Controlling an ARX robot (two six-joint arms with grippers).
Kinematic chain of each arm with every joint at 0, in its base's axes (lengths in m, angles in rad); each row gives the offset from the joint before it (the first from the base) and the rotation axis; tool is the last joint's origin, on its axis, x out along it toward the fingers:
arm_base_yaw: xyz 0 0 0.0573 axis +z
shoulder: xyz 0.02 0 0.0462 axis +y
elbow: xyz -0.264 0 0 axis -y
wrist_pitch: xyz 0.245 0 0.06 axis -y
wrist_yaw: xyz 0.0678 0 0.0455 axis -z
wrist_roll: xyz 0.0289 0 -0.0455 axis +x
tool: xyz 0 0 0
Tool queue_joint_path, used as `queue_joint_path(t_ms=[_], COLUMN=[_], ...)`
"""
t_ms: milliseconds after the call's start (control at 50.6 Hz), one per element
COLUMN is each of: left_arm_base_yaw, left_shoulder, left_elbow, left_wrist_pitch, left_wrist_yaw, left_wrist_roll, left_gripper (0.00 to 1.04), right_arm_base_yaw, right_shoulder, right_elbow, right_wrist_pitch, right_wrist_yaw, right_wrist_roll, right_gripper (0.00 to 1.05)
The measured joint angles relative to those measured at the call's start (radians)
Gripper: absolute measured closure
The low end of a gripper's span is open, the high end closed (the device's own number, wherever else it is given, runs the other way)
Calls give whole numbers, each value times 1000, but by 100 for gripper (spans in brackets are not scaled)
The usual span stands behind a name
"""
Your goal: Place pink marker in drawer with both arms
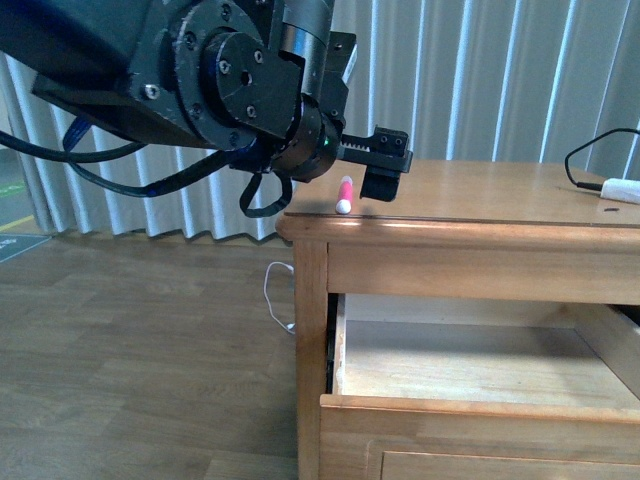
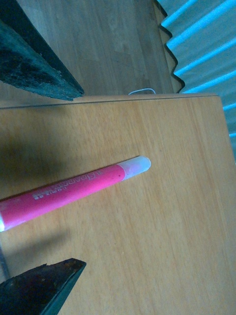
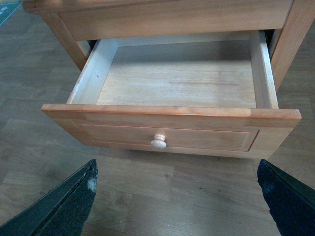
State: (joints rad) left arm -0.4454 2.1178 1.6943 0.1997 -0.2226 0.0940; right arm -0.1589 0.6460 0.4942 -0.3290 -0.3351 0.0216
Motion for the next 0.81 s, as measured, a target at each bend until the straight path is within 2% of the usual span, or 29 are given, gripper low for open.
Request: queue_joint_path(t_ms=[296, 612, 809], left_arm_base_yaw=[-2, -2, -3], left_shoulder=[88, 97, 97], left_elbow=[128, 155, 159], left_wrist_pitch=[-153, -190, -206], left_wrist_yaw=[3, -2, 3], left_wrist_roll=[-29, -31, -16], left_gripper=[6, 6, 37], right_arm_base_yaw=[0, 0, 0], right_shoulder=[0, 0, 0], right_elbow=[0, 0, 0], right_wrist_pitch=[0, 0, 0], right_wrist_yaw=[0, 0, 0], right_wrist_roll=[0, 0, 0], right_gripper=[9, 9, 9])
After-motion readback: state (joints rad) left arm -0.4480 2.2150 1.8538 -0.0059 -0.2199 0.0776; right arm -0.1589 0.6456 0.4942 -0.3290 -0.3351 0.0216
